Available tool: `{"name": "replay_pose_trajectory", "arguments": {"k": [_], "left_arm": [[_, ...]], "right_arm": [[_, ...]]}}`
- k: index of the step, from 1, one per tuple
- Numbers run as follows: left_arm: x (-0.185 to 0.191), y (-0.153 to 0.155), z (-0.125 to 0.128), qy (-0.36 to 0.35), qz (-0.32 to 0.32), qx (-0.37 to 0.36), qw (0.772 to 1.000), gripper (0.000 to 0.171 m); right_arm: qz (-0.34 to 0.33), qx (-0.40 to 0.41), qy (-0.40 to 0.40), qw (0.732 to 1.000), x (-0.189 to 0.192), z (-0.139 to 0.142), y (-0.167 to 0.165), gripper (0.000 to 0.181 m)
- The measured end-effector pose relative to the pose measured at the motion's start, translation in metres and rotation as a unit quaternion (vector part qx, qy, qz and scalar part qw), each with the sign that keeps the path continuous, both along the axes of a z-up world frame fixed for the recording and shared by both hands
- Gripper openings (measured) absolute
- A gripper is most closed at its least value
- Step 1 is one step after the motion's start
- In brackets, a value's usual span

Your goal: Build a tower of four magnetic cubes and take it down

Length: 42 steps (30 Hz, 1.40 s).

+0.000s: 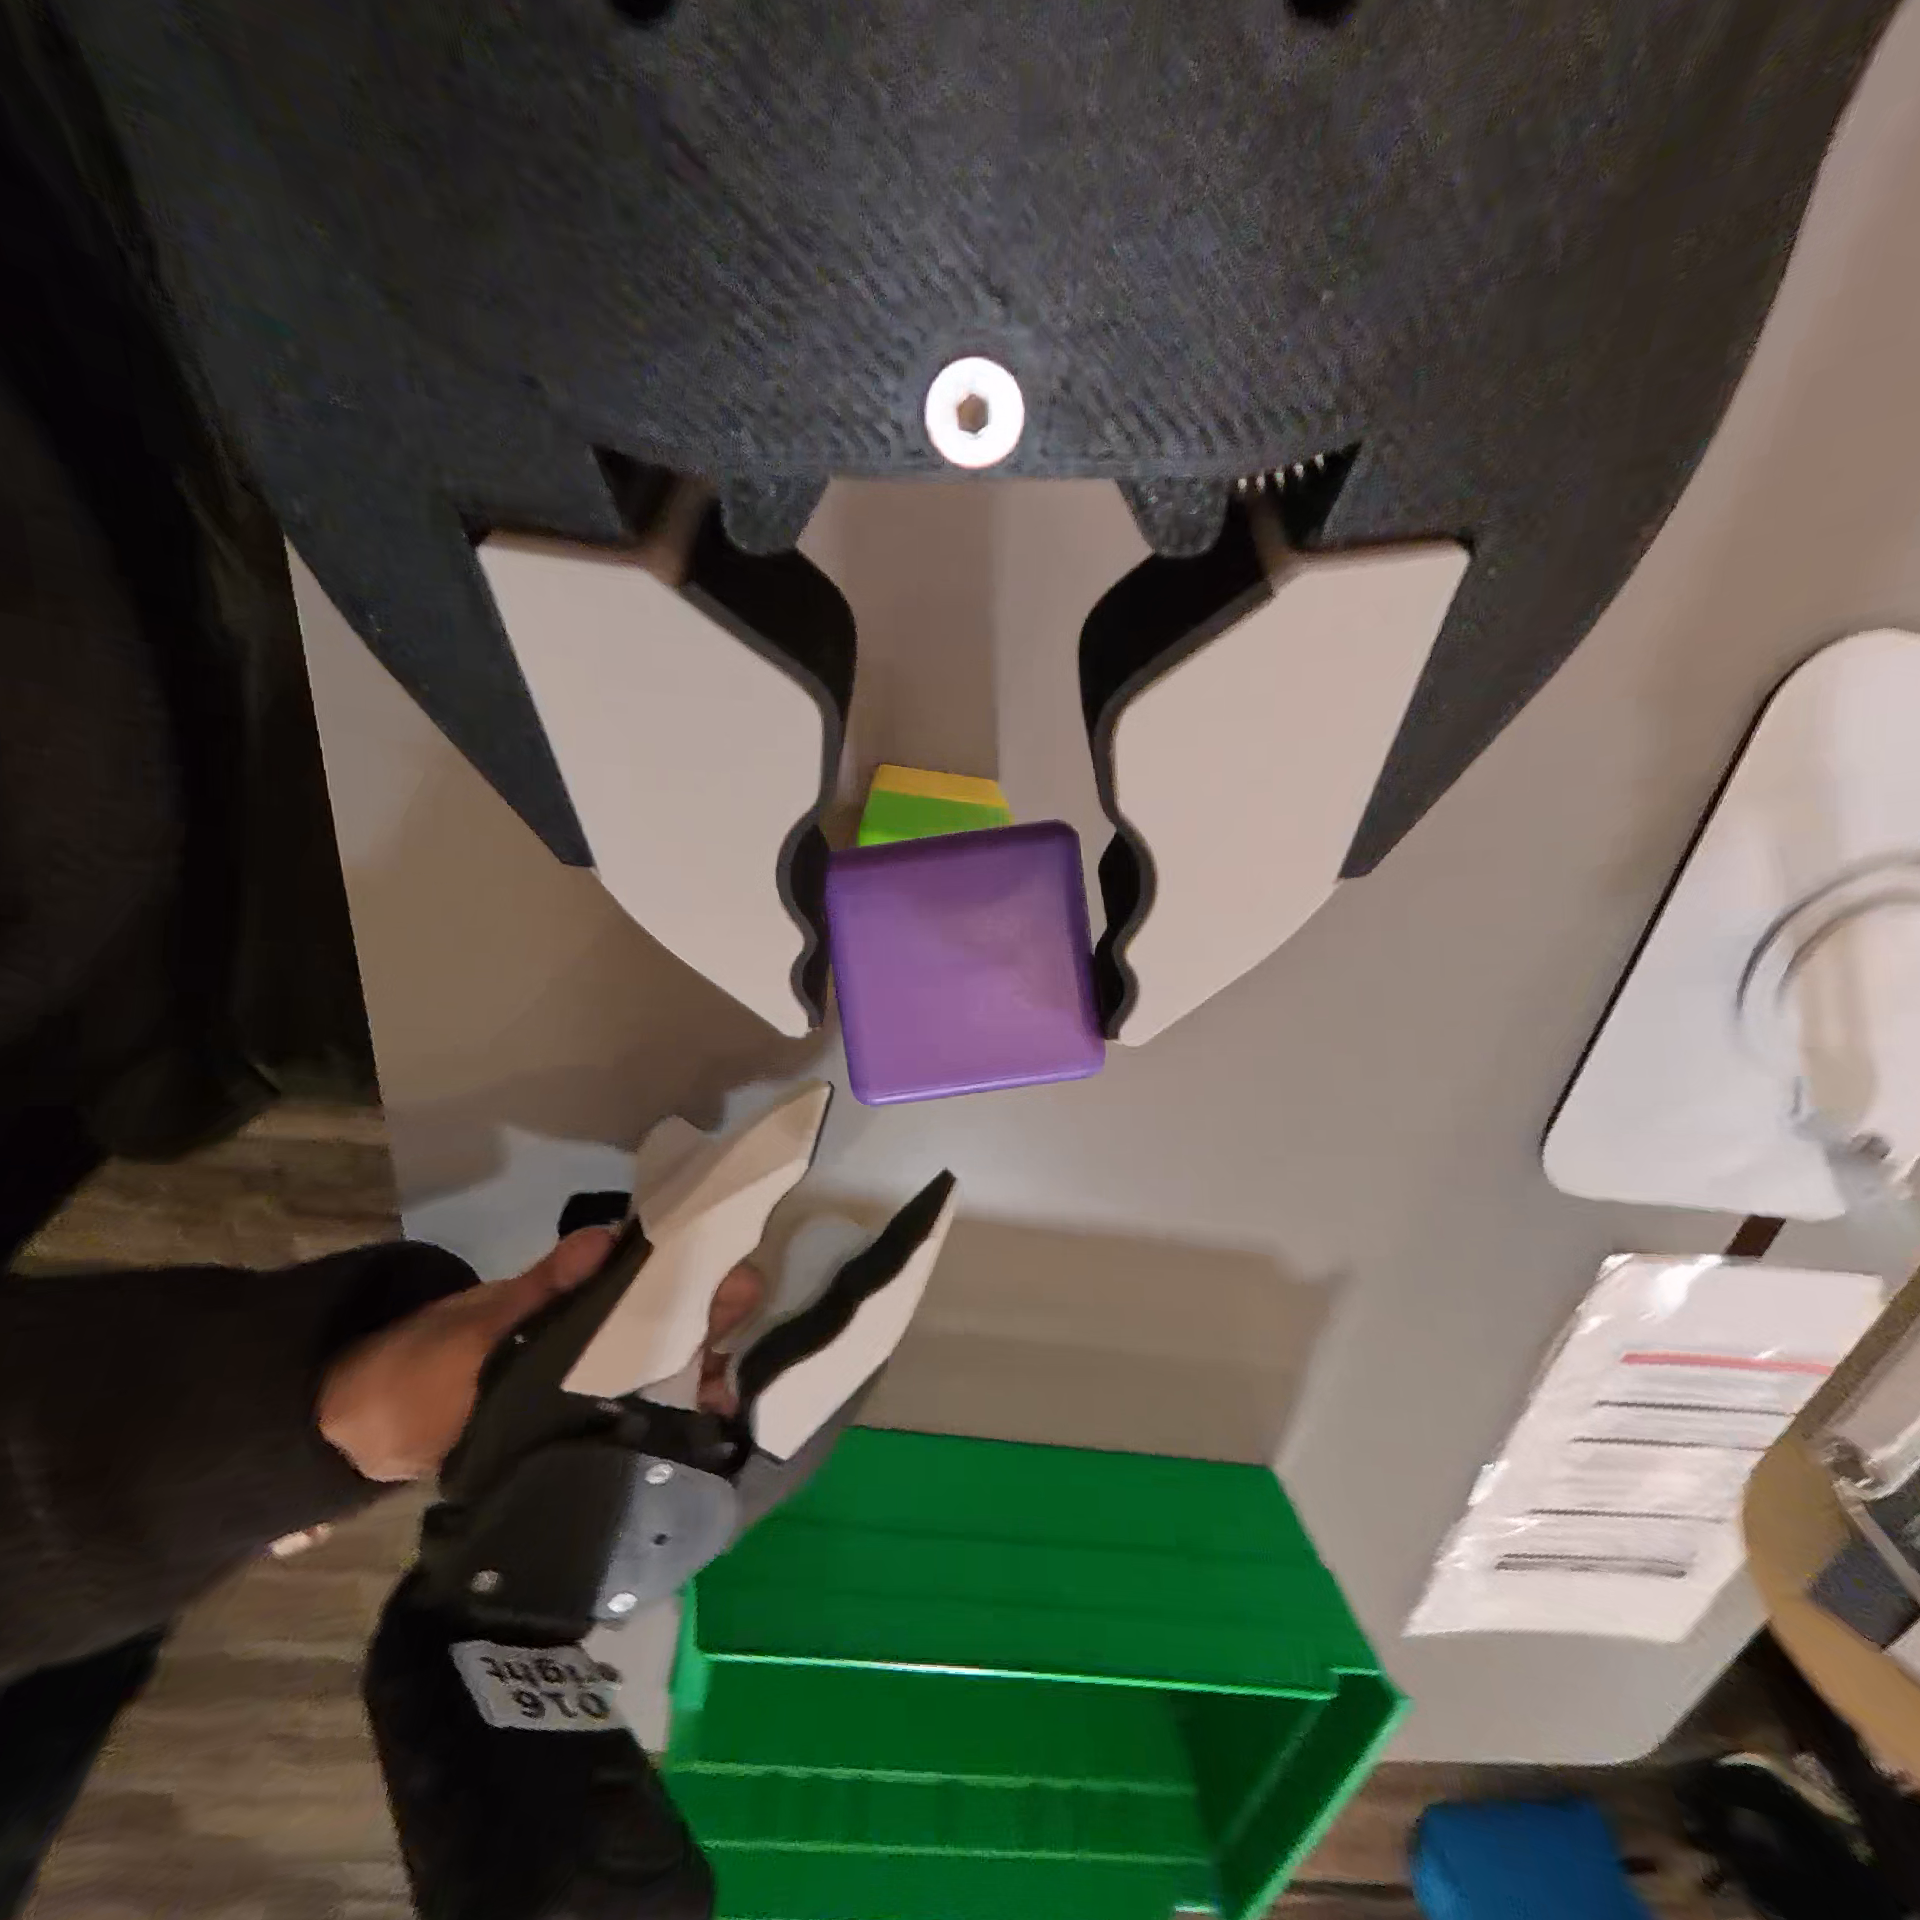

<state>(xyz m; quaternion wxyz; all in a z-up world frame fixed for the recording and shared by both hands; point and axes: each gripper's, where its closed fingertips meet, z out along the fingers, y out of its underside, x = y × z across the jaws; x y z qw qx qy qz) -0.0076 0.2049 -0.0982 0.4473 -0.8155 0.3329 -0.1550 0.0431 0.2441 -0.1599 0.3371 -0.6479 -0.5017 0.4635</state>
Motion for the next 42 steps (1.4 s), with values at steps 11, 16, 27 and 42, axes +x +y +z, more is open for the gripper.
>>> {"name": "replay_pose_trajectory", "arguments": {"k": [11, 16, 27, 42], "left_arm": [[0.006, 0.005, -0.014, 0.100, -0.068, -0.067, 0.990, 0.051], [0.016, -0.001, -0.010, 0.065, -0.123, -0.077, 0.987, 0.051], [0.017, -0.002, -0.019, 0.079, -0.141, -0.085, 0.983, 0.051], [0.013, -0.001, -0.029, 0.101, -0.143, -0.093, 0.980, 0.051]], "right_arm": [[-0.010, 0.023, -0.010, 1.000, 0.011, -0.003, 0.000, 0.051], [-0.016, 0.011, -0.010, 1.000, 0.016, -0.004, 0.001, 0.051], [-0.003, 0.045, -0.010, 0.999, 0.017, -0.004, -0.005, 0.051], [0.000, 0.035, -0.008, 0.999, 0.019, -0.004, -0.005, 0.051]]}}
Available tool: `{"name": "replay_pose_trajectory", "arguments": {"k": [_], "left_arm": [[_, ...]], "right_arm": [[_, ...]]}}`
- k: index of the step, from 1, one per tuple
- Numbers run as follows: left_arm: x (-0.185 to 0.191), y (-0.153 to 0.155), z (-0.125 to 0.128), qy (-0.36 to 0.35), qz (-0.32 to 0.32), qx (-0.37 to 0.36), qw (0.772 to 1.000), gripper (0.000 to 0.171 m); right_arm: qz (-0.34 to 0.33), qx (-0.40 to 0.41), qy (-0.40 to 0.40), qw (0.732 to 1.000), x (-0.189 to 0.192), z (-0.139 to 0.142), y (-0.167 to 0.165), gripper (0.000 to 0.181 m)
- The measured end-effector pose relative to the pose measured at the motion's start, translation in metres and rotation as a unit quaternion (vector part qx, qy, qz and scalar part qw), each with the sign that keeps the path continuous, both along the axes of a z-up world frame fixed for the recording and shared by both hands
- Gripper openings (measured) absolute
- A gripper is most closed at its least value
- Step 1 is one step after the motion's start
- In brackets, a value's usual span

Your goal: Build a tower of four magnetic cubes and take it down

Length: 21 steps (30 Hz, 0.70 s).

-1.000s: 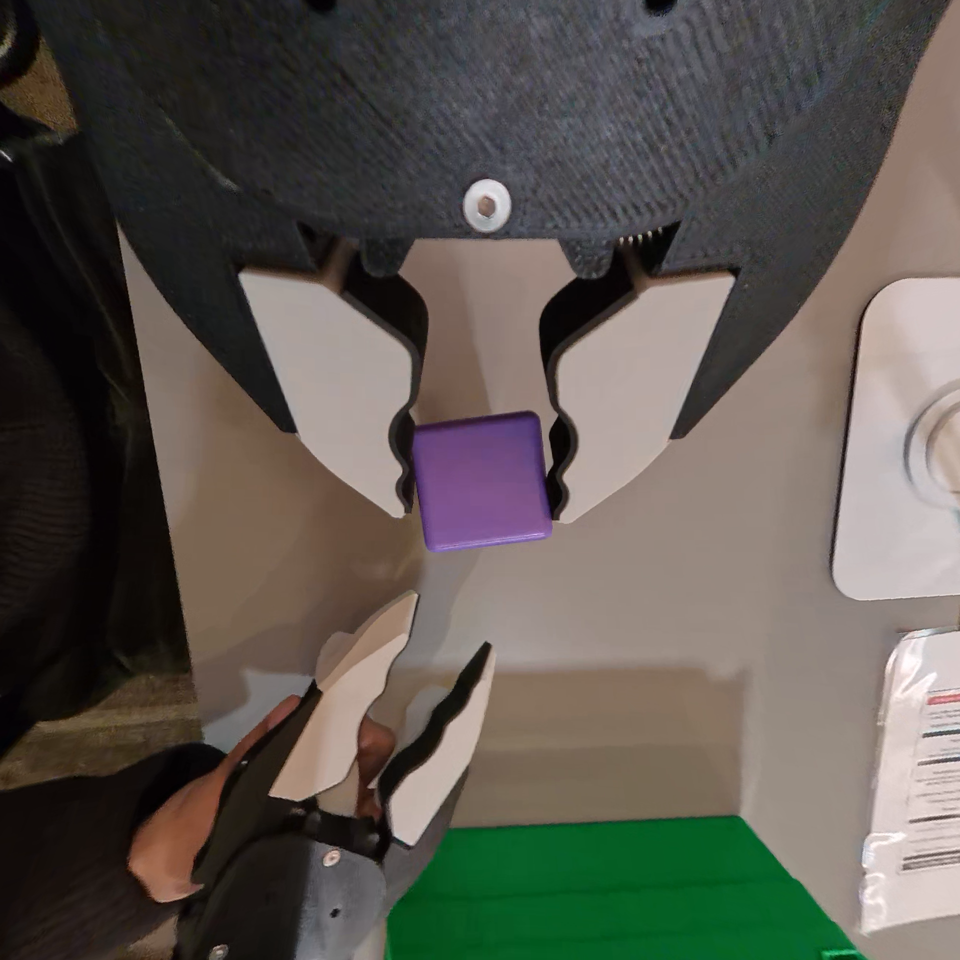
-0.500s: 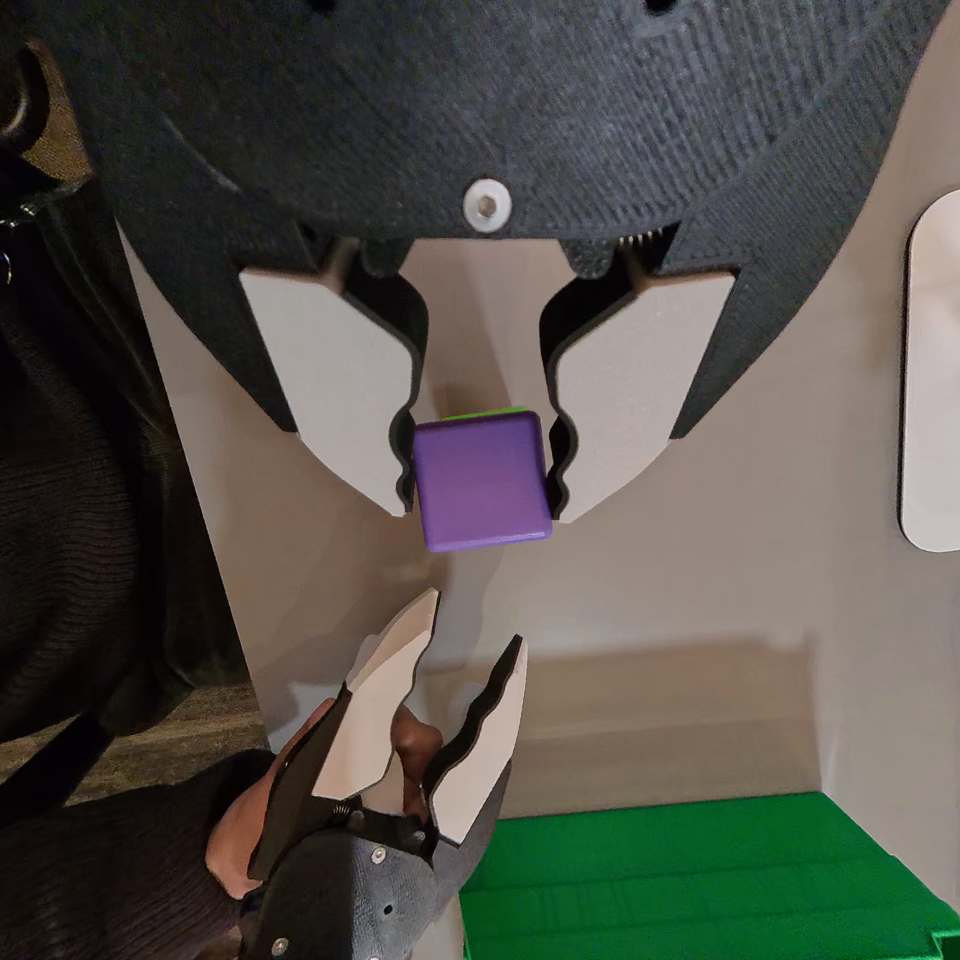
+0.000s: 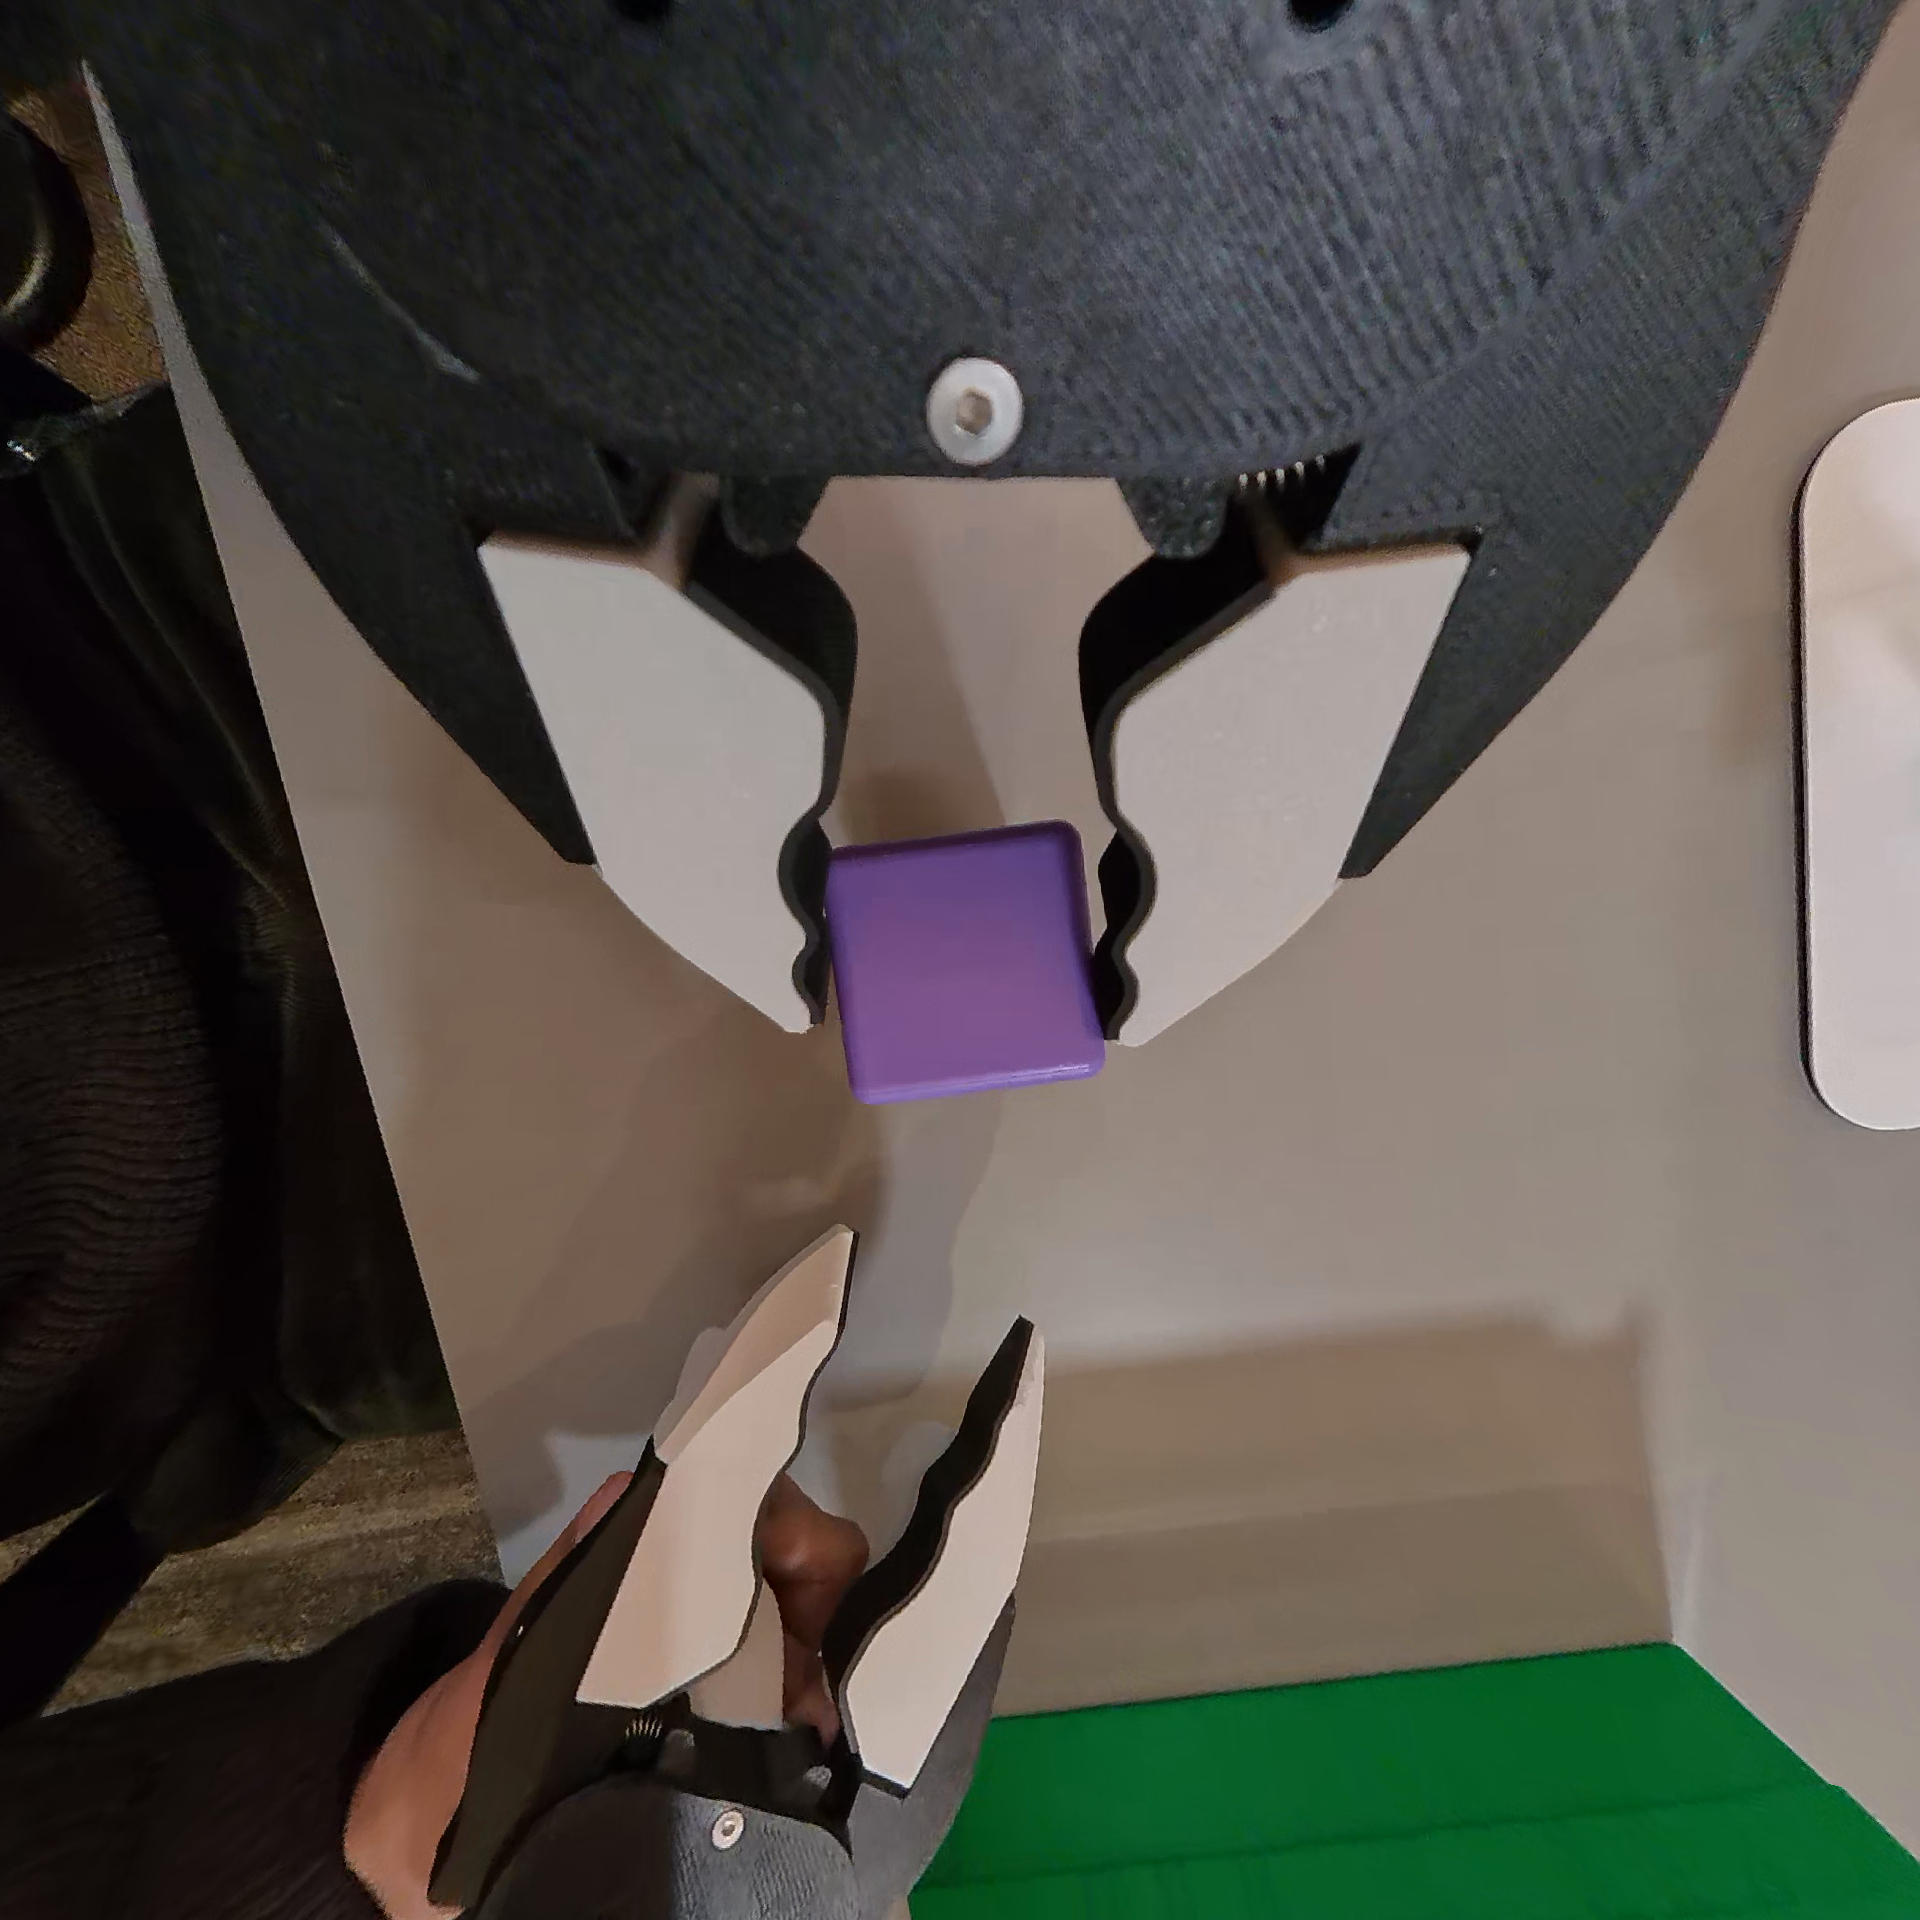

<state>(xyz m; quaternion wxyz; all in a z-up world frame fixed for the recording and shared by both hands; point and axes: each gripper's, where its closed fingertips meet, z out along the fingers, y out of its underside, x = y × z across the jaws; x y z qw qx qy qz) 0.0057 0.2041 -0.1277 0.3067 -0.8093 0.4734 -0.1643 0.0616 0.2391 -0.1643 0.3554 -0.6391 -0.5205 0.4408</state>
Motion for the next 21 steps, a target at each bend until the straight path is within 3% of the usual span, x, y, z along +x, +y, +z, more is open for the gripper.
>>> {"name": "replay_pose_trajectory", "arguments": {"k": [21], "left_arm": [[0.0044, 0.0011, -0.0042, -0.002, 0.004, -0.005, 1.000, 0.051]], "right_arm": [[-0.001, 0.002, 0.002, 1.000, 0.0030, 0.0007, -0.0010, 0.051]]}}
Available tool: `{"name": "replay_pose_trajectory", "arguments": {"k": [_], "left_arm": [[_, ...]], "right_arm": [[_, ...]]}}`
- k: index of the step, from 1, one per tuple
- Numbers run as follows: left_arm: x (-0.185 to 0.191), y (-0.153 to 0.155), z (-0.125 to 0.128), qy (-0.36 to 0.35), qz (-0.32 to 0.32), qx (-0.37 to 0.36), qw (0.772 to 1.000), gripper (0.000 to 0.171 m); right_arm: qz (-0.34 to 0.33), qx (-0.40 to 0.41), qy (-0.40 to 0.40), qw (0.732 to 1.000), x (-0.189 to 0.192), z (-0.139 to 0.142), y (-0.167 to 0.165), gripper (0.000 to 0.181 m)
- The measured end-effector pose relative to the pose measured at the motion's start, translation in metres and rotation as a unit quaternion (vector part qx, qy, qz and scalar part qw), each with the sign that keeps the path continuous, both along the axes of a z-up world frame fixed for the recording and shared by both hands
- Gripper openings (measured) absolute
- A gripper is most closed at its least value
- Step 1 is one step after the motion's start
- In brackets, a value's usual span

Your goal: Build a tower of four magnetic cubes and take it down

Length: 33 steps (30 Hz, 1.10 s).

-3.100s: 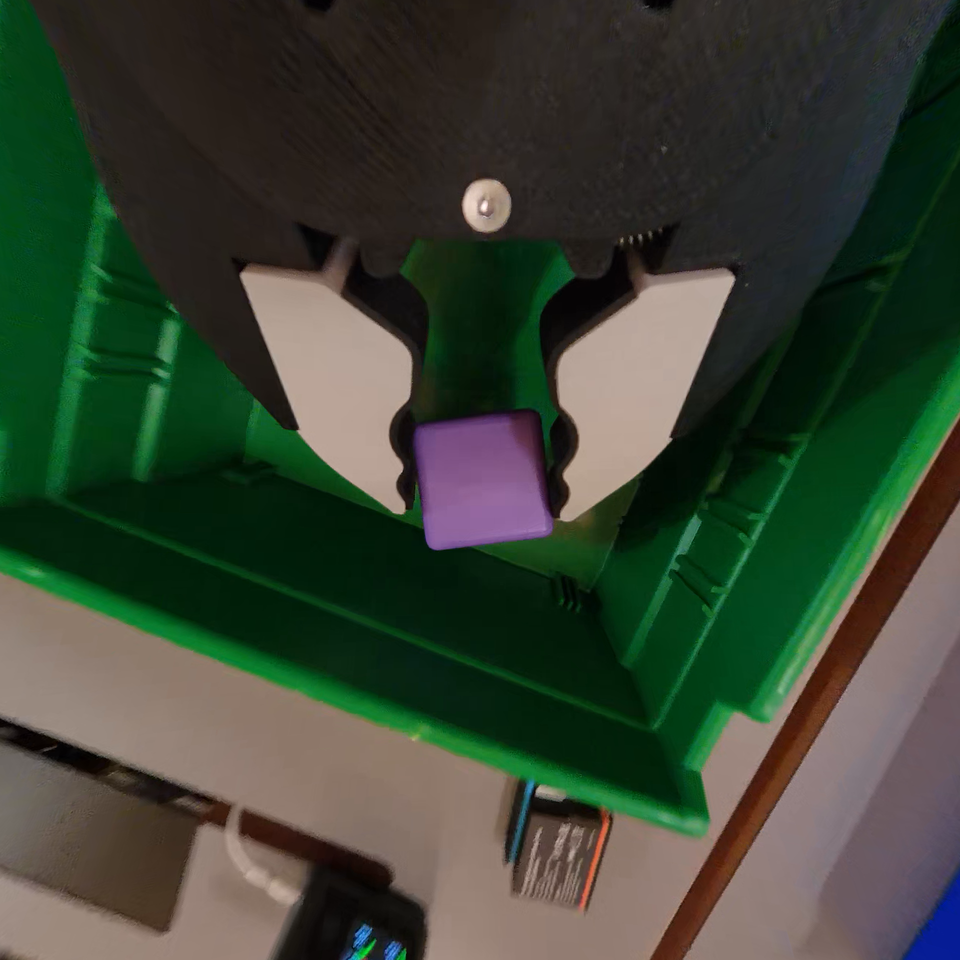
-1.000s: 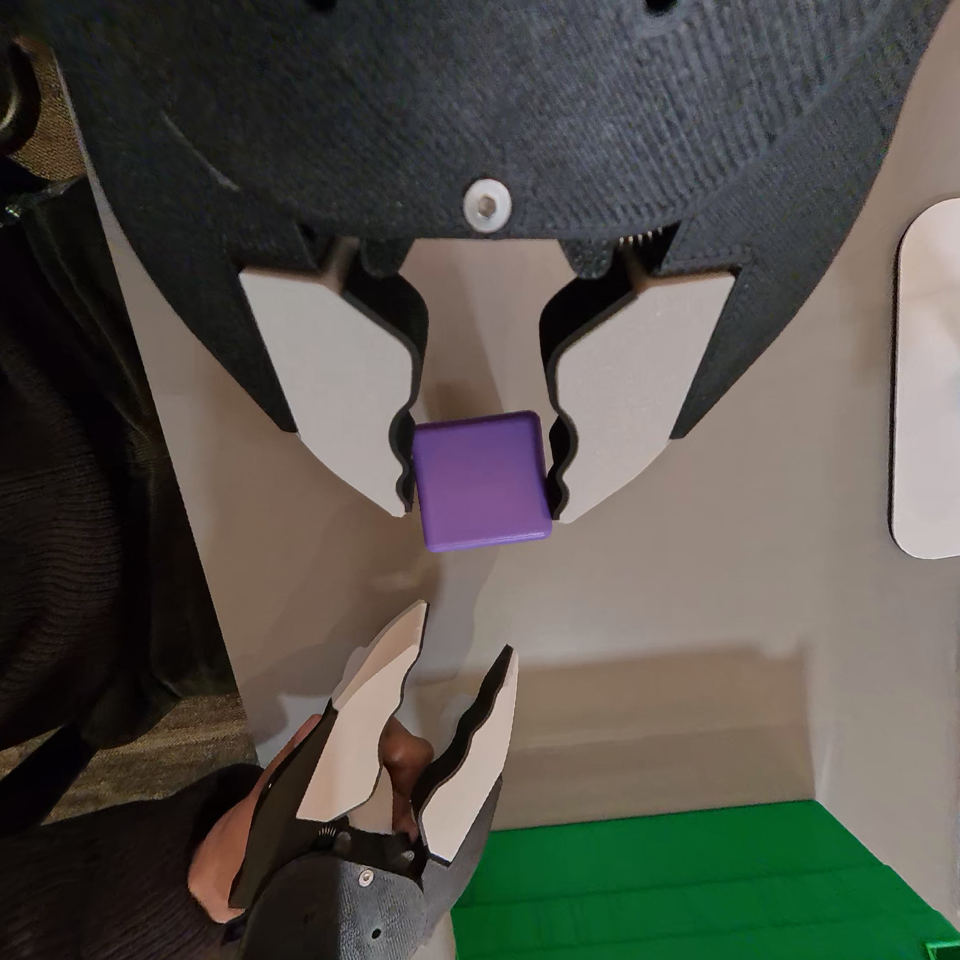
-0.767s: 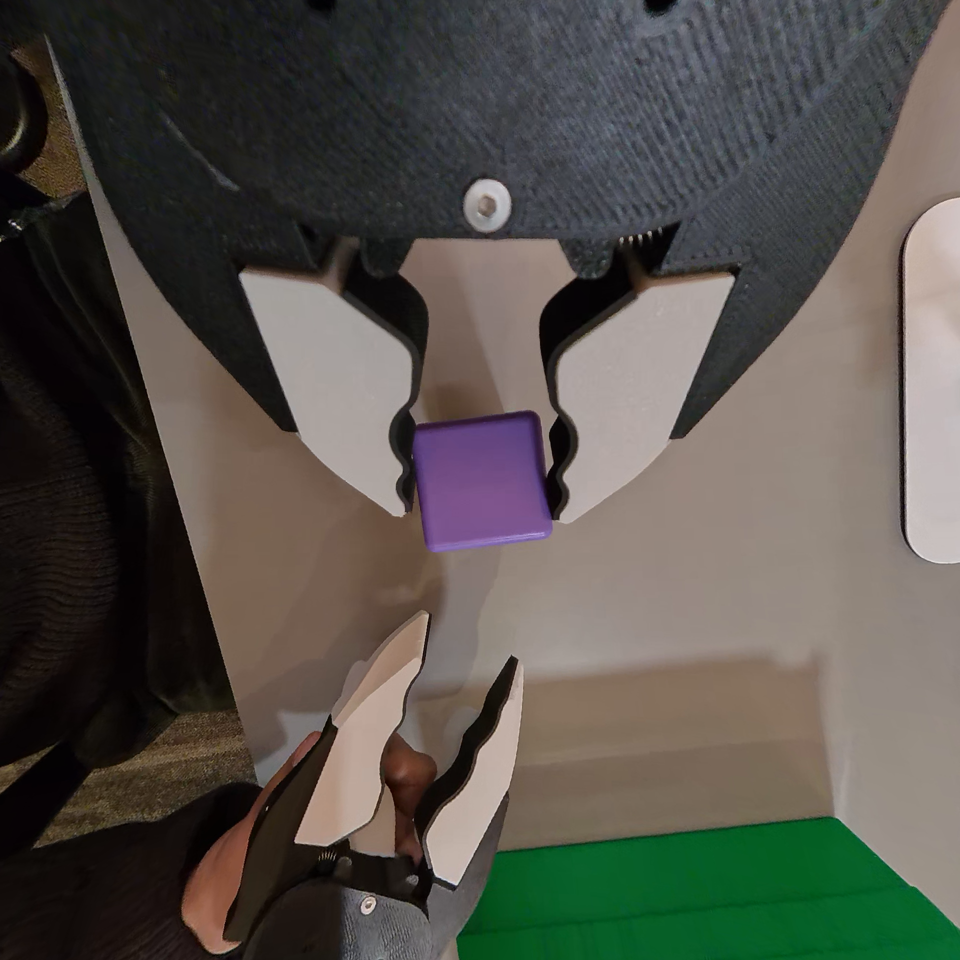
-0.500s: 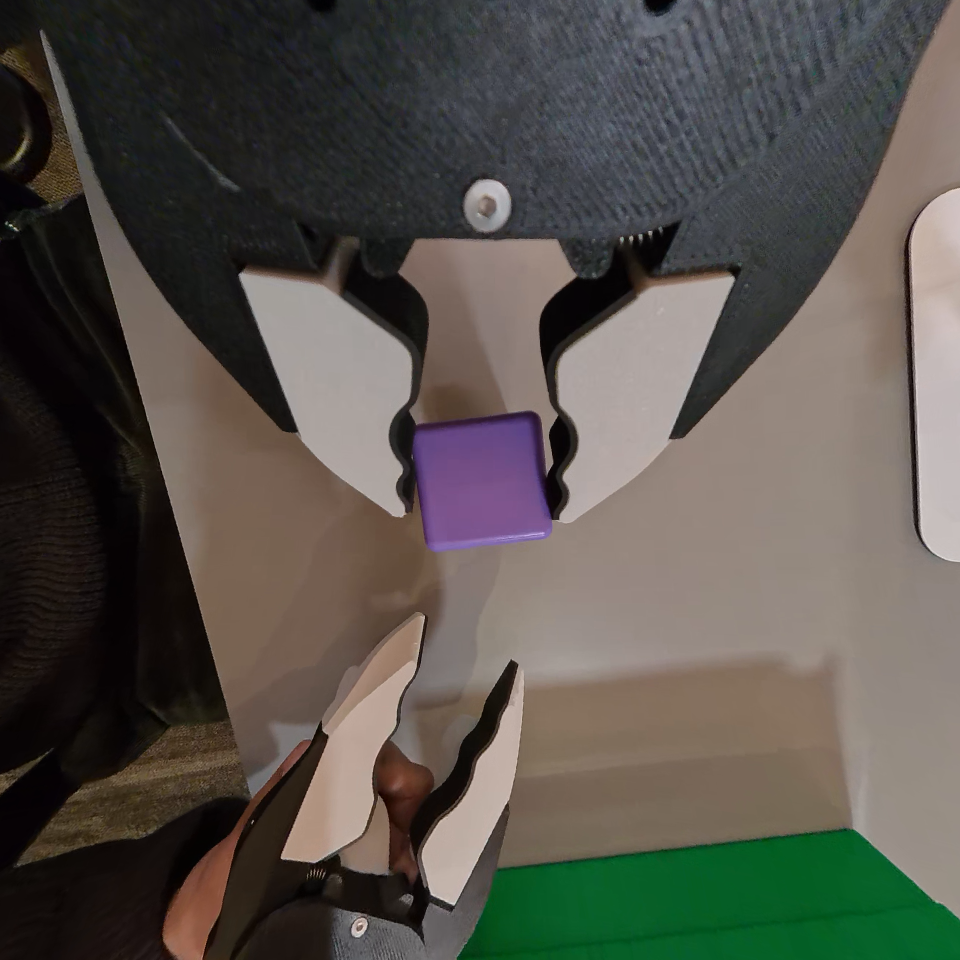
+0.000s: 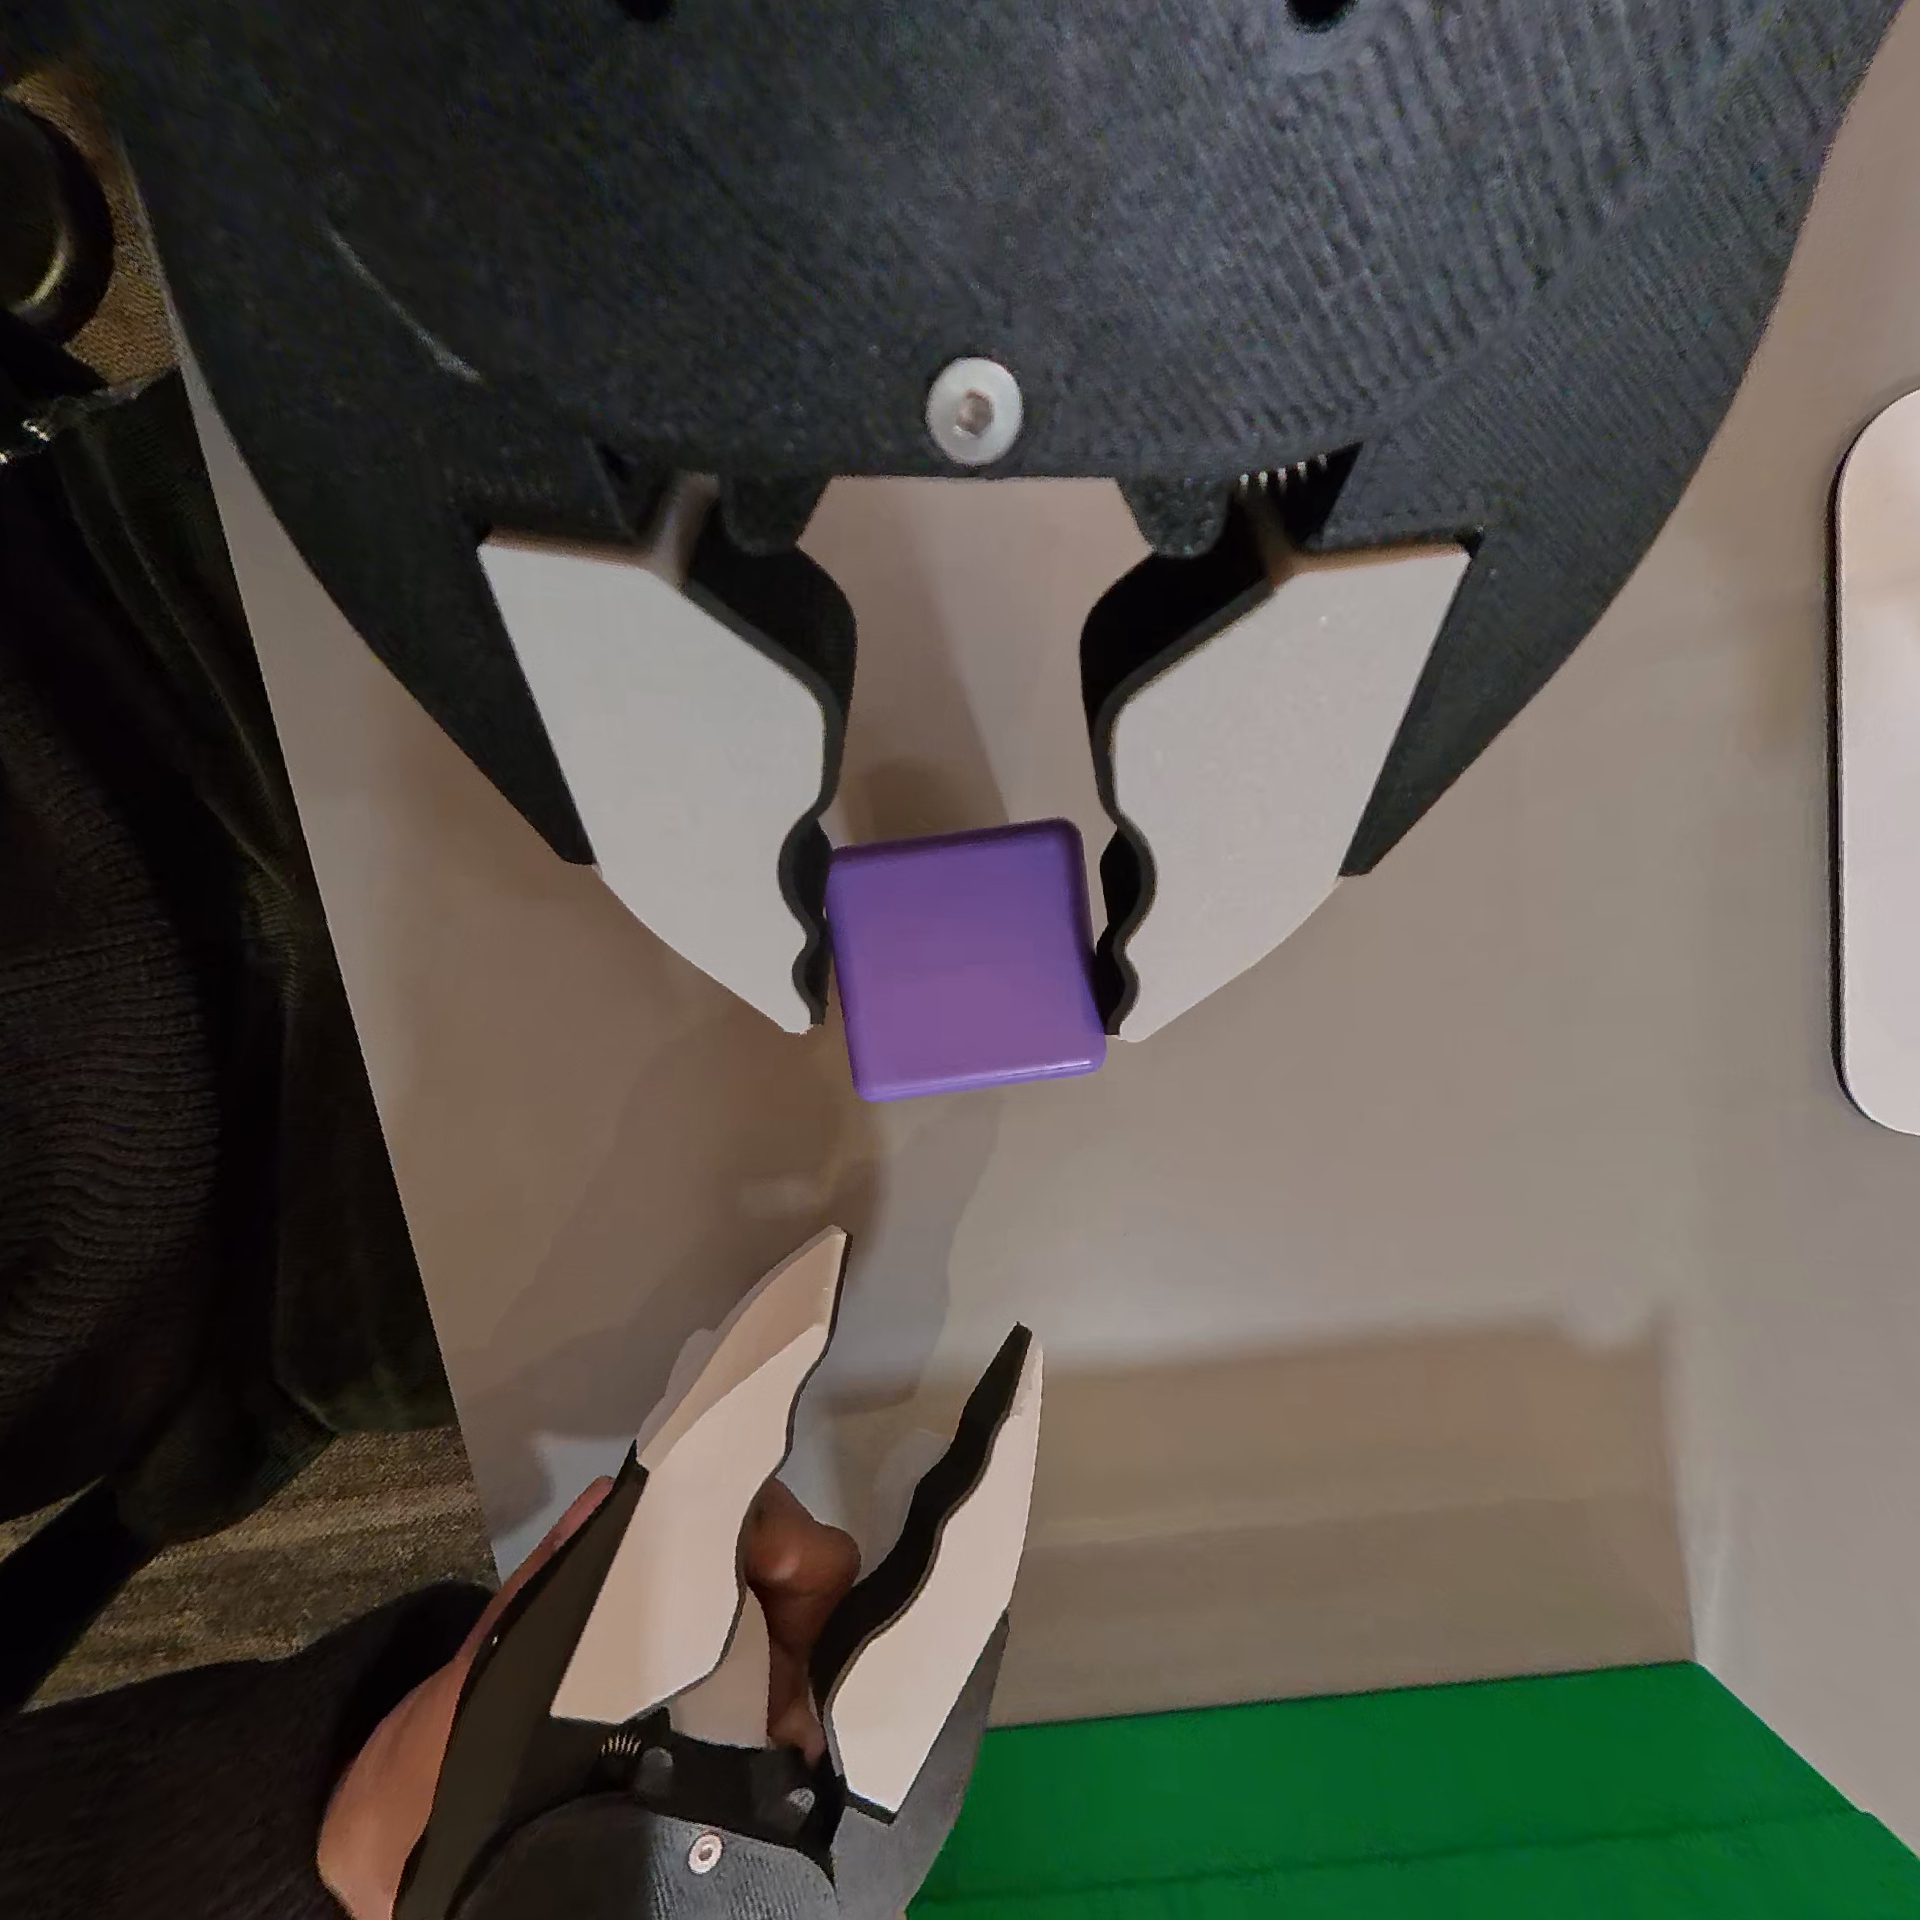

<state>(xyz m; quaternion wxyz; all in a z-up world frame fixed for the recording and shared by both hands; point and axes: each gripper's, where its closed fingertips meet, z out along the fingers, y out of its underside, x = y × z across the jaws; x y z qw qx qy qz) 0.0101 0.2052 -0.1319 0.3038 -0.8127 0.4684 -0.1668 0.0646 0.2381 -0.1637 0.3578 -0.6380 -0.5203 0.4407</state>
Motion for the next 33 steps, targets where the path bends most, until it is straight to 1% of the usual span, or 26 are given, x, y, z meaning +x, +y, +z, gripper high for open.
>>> {"name": "replay_pose_trajectory", "arguments": {"k": [12, 17, 20, 23, 27, 30, 33], "left_arm": [[-0.003, 0.003, 0.007, -0.011, 0.029, 0.015, 0.999, 0.053], [-0.003, 0.005, 0.015, -0.018, 0.049, 0.026, 0.998, 0.061], [-0.004, 0.003, 0.020, -0.023, 0.054, 0.028, 0.998, 0.066], [-0.008, 0.001, 0.027, -0.025, 0.066, 0.037, 0.997, 0.068], [-0.018, -0.004, 0.042, -0.038, 0.086, 0.054, 0.994, 0.073], [-0.032, -0.005, 0.058, -0.052, 0.120, 0.080, 0.988, 0.074], [-0.058, -0.007, 0.072, -0.059, 0.183, 0.109, 0.975, 0.074]], "right_arm": [[0.000, 0.003, 0.002, 1.000, 0.000, 0.002, 0.000, 0.051], [0.001, 0.003, 0.001, 1.000, 0.000, 0.002, 0.000, 0.051], [0.001, 0.006, 0.001, 1.000, 0.000, 0.002, -0.001, 0.051], [0.001, 0.007, 0.002, 1.000, 0.000, 0.003, -0.001, 0.051], [0.004, 0.005, 0.004, 1.000, 0.000, 0.004, -0.003, 0.051], [0.007, 0.009, 0.008, 1.000, -0.003, 0.007, -0.004, 0.051], [0.008, 0.028, 0.007, 1.000, -0.007, 0.011, -0.001, 0.051]]}}
